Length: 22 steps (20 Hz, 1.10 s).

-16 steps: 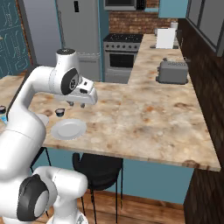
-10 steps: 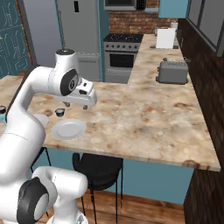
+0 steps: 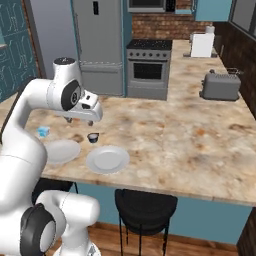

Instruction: Place two yogurt containers on each plate.

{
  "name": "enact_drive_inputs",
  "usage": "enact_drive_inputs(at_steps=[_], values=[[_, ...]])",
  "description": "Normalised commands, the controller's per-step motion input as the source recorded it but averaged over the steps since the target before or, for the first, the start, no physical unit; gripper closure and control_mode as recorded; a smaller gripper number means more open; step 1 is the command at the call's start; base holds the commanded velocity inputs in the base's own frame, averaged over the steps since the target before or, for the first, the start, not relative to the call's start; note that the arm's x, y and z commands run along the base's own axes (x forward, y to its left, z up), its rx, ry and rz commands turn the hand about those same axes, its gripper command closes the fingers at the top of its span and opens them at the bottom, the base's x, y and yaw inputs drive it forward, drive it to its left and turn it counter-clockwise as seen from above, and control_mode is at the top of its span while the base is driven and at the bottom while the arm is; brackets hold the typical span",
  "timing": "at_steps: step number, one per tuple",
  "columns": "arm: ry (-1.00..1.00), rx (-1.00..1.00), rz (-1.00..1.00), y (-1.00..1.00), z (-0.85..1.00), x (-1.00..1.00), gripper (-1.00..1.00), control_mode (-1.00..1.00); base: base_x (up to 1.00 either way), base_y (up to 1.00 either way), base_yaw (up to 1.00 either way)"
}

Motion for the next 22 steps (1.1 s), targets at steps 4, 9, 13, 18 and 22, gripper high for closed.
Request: enact_drive_inputs(at_steps=[4, 9, 13, 18, 22], values=[[0.0, 0.0, 0.0, 0.0, 0.0, 0.0, -1.0, 1.0, 0.39, 0.58, -0.04], [0.0, 0.01, -0.01, 0.2, -0.07, 0.4, -1.0, -1.0, 0.37, 0.38, -0.04], [0.0, 0.01, 0.0, 0.27, -0.46, 1.0, -1.0, -1.0, 0.0, 0.0, 0.0], [0.0, 0.0, 0.01, 0.01, -0.72, 0.85, -1.0, -1.0, 0.0, 0.0, 0.0], [0.0, 0.0, 0.04, 0.22, -0.9, 0.85, -1.0, -1.0, 0.0, 0.0, 0.0]])
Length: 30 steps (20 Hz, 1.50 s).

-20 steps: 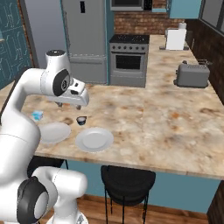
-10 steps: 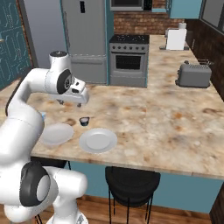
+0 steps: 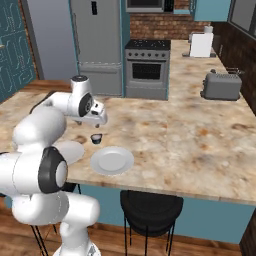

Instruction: Place two yogurt containers on each plate.

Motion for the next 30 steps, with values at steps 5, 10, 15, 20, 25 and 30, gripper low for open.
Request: enact_drive_inputs(at_steps=[5, 10, 15, 20, 25, 30], values=[[0.0, 0.0, 0.06, 0.27, -0.73, 0.65, -1.0, -1.0, 0.0, 0.0, 0.0], [0.01, -0.01, 0.02, 0.15, -0.66, 0.43, -1.0, -1.0, 0.0, 0.0, 0.0], [0.0, -0.02, 0.0, 0.0, -0.44, 0.48, -1.0, -1.0, 0.0, 0.0, 0.0], [0.02, 0.0, 0.0, 0.01, -0.14, 0.13, -1.0, -1.0, 0.0, 0.0, 0.0], [0.0, 0.0, 0.0, 0.01, -0.13, 0.19, -1.0, -1.0, 0.0, 0.0, 0.0], [0.0, 0.0, 0.0, 0.05, -0.19, 0.08, -1.0, -1.0, 0.0, 0.0, 0.0]])
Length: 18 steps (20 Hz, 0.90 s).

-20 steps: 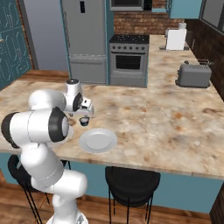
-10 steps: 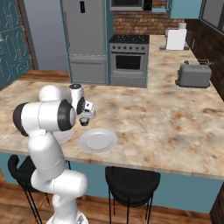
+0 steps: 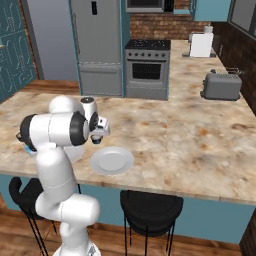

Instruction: Place two yogurt containers on each plate.

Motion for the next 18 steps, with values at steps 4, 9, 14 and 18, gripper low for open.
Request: enact_drive_inputs(at_steps=[4, 9, 14, 18], values=[[-0.02, 0.0, 0.0, 0.12, -0.22, 0.28, -1.0, -1.0, 0.0, 0.0, 0.0], [-0.03, 0.0, 0.0, 0.03, -0.27, 0.13, -1.0, -1.0, 0.0, 0.0, 0.0], [-0.01, 0.0, 0.0, 0.0, -0.2, 0.01, -1.0, -1.0, 0.0, 0.0, 0.0], [0.0, 0.0, 0.0, 0.0, -0.02, 0.0, 1.0, -1.0, 0.0, 0.0, 0.0]])
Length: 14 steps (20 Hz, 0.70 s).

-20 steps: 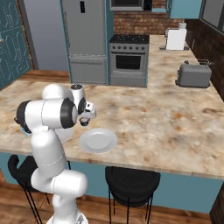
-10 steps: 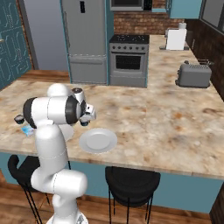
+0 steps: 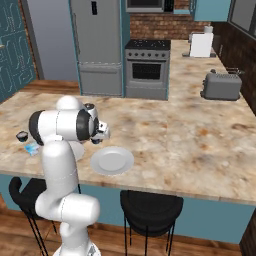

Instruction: Place two yogurt containers on each plate.

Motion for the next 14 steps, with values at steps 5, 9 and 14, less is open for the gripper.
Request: enact_drive_inputs(at_steps=[5, 9, 14], values=[[-0.04, 0.02, -0.03, -0.13, 0.36, -0.39, 1.0, -1.0, 0.0, 0.0, 0.0], [-0.14, 0.08, -0.1, -0.63, 0.77, -1.0, 1.0, -1.0, 0.0, 0.0, 0.0], [-0.02, 0.1, -0.17, -0.77, 0.48, -1.0, 1.0, -1.0, 0.0, 0.0, 0.0]])
